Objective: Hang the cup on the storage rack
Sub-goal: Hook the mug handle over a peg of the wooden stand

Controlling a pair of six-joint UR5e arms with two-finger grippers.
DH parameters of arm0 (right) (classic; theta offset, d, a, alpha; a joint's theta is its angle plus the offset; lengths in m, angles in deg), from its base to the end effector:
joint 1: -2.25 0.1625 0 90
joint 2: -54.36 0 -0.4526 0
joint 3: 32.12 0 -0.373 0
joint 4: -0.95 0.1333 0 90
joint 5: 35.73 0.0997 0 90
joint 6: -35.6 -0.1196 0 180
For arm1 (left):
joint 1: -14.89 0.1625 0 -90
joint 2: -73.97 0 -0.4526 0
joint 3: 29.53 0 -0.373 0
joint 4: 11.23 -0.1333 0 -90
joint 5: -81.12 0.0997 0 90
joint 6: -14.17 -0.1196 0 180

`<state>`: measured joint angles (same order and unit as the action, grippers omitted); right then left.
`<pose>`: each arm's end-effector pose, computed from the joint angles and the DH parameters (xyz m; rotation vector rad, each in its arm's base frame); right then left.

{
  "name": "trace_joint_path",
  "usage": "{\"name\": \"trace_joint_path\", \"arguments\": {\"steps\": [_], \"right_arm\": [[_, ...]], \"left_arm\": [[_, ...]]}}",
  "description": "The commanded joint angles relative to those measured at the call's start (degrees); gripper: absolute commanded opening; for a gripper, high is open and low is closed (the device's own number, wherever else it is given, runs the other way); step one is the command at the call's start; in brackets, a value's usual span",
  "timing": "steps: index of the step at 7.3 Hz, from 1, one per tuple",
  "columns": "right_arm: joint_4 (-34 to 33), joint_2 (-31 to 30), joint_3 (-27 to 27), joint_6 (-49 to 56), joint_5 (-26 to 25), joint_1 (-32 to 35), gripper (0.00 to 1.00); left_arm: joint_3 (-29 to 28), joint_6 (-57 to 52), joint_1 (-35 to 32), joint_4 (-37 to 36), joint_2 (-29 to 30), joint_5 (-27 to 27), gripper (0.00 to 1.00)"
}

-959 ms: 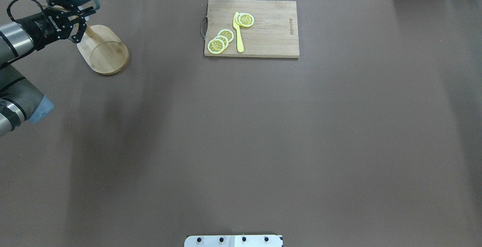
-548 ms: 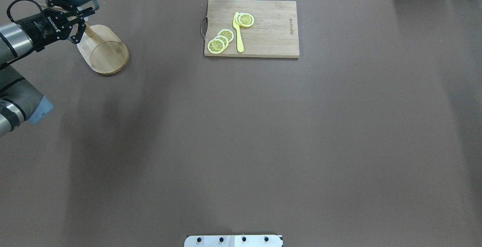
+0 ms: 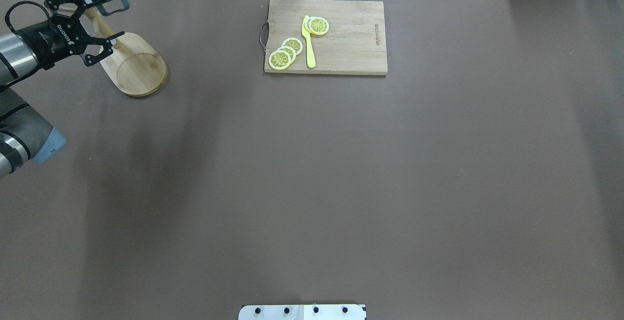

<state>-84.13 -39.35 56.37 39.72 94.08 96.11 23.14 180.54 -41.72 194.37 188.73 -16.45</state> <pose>0.0863 -0.4366 0.7405 0.0433 -0.6935 -0.0025 0.2577 -0.6046 0.5308 -0.4643 2.0288 -1.4603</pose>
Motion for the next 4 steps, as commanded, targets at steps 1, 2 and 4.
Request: {"name": "trace_joint_path", "arguments": {"steps": [1, 2, 4], "right_arm": [[0.00, 0.02, 0.36, -0.08, 0.01, 0.00, 1.00], [0.00, 0.02, 0.37, -0.09, 0.01, 0.00, 1.00], [0.00, 0.02, 0.37, -0.09, 0.01, 0.00, 1.00]], "left_arm": [[0.77, -0.17, 0.01, 0.42, -0.49, 0.00, 0.99], [1.56, -1.04, 0.01, 1.38, -0.67, 0.00, 0.99], [7.34, -1.49, 0.01, 1.83, -2.16, 0.18, 0.99]]}}
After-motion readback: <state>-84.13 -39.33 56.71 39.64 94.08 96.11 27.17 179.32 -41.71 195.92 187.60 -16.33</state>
